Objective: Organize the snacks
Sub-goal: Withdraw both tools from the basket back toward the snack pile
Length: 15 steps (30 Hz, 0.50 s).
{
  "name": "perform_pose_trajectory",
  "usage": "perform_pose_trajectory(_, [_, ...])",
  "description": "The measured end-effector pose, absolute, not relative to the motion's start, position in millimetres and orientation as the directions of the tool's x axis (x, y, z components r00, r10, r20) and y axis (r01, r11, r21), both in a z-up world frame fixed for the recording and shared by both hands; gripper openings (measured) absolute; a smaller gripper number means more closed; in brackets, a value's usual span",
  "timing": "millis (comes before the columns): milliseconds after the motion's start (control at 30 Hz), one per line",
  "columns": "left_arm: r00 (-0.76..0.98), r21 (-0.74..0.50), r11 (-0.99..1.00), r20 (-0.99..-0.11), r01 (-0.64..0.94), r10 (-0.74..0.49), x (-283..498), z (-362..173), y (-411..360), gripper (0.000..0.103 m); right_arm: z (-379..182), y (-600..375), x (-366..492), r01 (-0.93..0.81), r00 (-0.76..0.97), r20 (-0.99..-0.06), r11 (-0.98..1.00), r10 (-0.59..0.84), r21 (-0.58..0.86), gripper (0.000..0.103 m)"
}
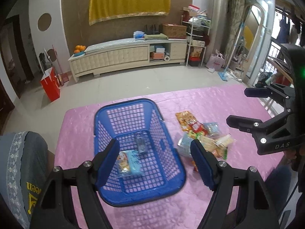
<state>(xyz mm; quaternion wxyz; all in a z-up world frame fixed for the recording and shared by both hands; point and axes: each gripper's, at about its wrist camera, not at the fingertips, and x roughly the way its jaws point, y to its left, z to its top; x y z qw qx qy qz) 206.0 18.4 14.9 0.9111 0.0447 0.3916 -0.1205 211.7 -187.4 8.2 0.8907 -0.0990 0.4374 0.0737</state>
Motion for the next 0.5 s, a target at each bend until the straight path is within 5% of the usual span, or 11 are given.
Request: perform_pose_trajectory(500, [0.597, 0.039, 0.917, -0.769, 0.398, -0.227, 192.0, -26.2, -65.7, 0.075, -36.2, -265.1, 165.6, -0.138, 0.549, -0.835, 0.986, -0.006, -0.098, 0.097])
